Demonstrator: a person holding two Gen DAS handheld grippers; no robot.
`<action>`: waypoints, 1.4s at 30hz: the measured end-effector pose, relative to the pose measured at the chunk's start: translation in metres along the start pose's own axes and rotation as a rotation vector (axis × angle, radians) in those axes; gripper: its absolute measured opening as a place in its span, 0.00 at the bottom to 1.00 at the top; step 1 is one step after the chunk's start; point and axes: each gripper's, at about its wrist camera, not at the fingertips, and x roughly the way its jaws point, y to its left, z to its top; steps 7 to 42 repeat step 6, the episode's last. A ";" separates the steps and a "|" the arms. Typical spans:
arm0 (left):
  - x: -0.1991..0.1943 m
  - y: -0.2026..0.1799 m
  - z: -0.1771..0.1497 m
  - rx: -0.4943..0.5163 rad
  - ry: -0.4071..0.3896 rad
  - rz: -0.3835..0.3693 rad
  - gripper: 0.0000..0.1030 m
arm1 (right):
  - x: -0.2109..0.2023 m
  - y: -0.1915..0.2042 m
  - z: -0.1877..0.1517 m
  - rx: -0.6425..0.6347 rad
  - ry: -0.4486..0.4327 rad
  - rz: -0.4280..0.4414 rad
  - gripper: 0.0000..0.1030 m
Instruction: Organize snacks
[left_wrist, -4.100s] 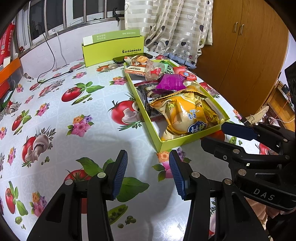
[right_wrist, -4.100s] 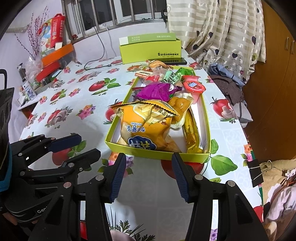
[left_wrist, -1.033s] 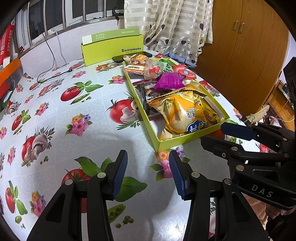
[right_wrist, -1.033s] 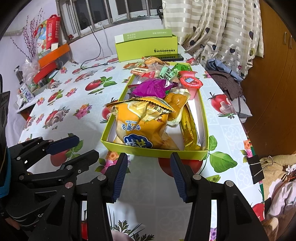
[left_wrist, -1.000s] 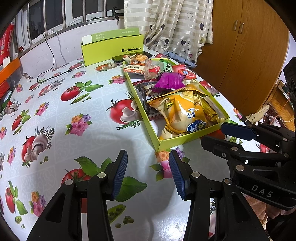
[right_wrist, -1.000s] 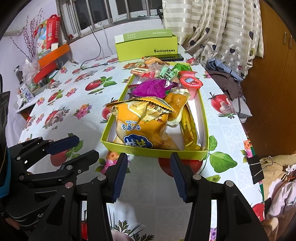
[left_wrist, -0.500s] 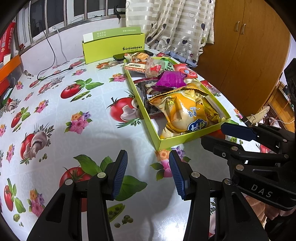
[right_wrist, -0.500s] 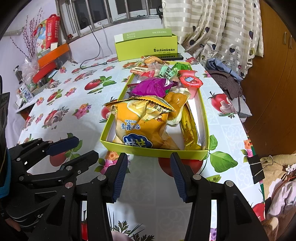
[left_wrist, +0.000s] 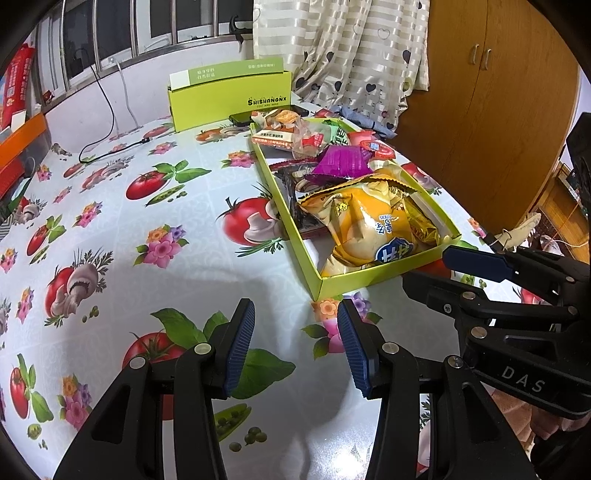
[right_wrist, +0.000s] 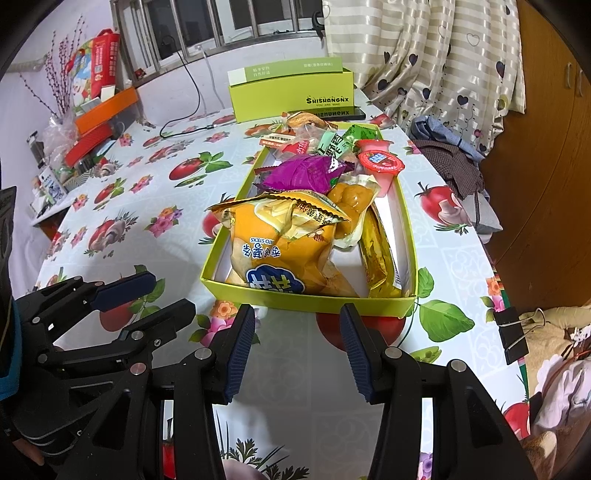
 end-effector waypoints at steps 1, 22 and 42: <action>-0.001 0.000 0.000 -0.004 -0.003 -0.001 0.46 | 0.000 0.000 0.000 0.000 -0.001 0.001 0.46; -0.006 -0.001 -0.001 -0.007 -0.023 0.009 0.46 | 0.001 0.002 -0.001 0.000 -0.006 0.005 0.46; -0.006 -0.001 -0.001 -0.007 -0.023 0.009 0.46 | 0.001 0.002 -0.001 0.000 -0.006 0.005 0.46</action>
